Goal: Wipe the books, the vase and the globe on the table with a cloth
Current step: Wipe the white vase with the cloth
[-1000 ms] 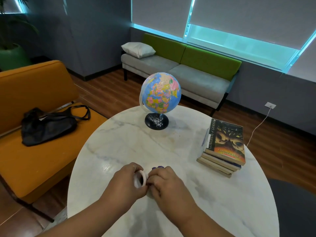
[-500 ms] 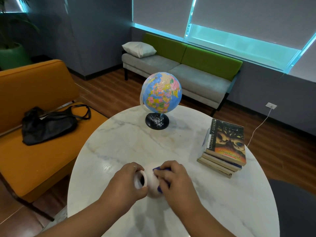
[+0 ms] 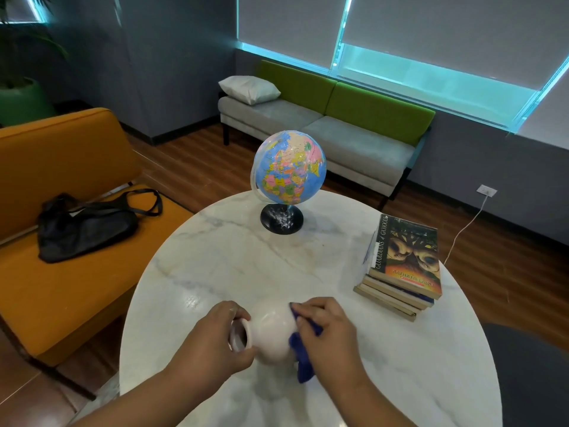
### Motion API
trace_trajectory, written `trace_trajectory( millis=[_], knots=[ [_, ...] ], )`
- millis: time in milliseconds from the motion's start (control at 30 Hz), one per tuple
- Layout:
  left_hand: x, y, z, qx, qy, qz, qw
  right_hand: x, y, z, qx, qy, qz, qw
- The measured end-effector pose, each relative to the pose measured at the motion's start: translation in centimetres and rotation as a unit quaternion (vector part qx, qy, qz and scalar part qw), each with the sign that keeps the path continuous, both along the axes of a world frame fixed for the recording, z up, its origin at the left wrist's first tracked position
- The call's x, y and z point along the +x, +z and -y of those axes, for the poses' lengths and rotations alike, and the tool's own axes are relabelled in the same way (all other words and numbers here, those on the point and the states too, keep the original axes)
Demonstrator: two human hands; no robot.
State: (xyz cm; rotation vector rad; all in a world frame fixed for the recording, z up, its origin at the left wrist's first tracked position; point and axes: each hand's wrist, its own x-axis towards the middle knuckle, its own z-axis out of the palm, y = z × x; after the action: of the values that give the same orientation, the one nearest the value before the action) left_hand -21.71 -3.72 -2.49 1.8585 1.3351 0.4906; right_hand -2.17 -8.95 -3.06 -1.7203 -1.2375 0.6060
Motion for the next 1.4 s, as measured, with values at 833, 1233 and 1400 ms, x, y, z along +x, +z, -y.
trace_trajectory(
  millis=[833, 1233, 1400],
  knots=[
    [0.7, 2.2, -0.6, -0.238, 0.166, 0.151, 0.945, 0.8, 0.2, 0.4, -0.029, -0.028, -0.009, 0.999],
    [2.3, 2.6, 0.0, -0.096, 0.116, 0.043, 0.988, 0.2, 0.1, -0.4, 0.001, 0.019, 0.069, 0.997],
    [2.2, 2.5, 0.2, -0.078, 0.097, 0.038, 0.991, -2.1, 0.0, 1.0, 0.044, 0.162, 0.197, 0.966]
  ],
)
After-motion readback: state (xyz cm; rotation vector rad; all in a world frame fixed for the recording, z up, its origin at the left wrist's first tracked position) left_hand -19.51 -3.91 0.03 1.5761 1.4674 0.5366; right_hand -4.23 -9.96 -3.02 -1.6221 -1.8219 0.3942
